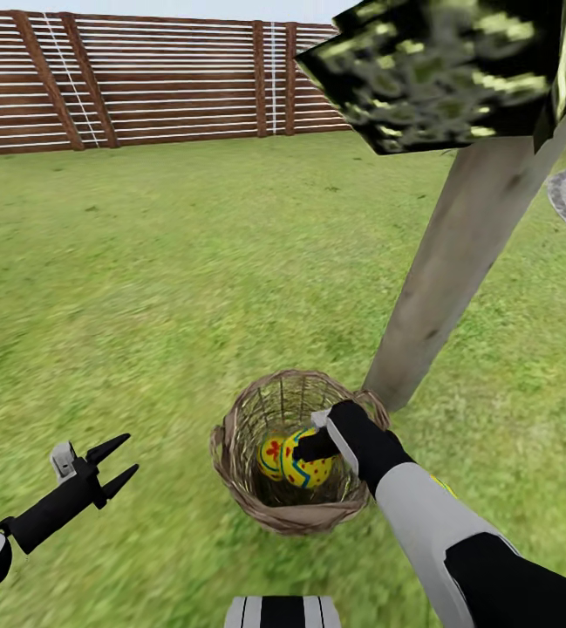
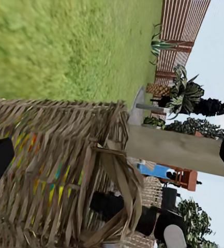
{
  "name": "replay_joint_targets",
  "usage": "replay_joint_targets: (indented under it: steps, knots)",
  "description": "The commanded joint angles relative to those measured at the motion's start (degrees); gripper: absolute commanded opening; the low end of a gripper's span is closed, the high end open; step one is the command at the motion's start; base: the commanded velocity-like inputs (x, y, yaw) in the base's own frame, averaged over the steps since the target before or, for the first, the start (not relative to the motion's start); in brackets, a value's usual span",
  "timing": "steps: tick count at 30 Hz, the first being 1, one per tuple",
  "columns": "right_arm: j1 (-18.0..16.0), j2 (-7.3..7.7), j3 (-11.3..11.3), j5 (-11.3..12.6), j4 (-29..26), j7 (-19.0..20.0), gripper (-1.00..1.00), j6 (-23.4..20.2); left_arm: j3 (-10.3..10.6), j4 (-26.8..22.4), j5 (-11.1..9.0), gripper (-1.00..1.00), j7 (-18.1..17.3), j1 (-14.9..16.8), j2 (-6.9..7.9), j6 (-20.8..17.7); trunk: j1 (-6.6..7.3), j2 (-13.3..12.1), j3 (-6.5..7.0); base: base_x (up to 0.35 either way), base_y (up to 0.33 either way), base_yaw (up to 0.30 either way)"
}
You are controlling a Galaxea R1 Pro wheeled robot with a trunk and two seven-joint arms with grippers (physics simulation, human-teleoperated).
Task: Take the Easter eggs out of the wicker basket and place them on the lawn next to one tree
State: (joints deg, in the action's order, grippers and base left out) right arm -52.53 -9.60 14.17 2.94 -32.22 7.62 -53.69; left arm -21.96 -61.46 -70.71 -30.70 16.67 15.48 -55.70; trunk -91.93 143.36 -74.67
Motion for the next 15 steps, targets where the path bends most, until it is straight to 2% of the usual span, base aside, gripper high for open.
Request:
replay_joint_targets:
  steps: [1, 3, 6, 10, 15]
  knots:
    - [0.0, 0.12, 0.2, 0.1, -0.7, 0.7, -1.00, -1.2, -0.1, 0.0, 0.2, 1.00, -0.2, 0.0, -0.01, -0.3, 0.03, 0.0, 0.19, 0.000, 0.000, 0.000]
    - [0.0, 0.31, -0.4, 0.1, -4.4, 1.5, -1.00, -3.3, 0.0, 0.0, 0.2, 1.00, -0.2, 0.0, -0.01, -0.3, 0.08, 0.0, 0.63, 0.000, 0.000, 0.000]
    - [0.1, 0.36, -1.4, 0.1, -8.6, 1.6, -1.00, -3.8, 0.0, 0.0, 0.2, 1.00, -0.2, 0.0, -0.01, -0.3, 0.16, -0.1, 1.29, 0.000, 0.000, 0.000]
    - [0.1, 0.73, -1.5, 0.1, -9.0, 1.6, -1.00, -4.0, 0.0, 0.0, 0.2, 1.00, -0.1, 0.0, -0.01, -0.2, 0.31, -0.2, 2.17, 0.000, 0.000, 0.000]
    - [0.0, 1.32, -1.8, 0.4, -8.9, 1.8, -1.00, -4.0, 0.0, 0.0, 0.3, 1.00, -0.1, 0.0, -0.01, -0.2, 1.41, -2.2, 3.07, 0.000, 0.000, 0.000]
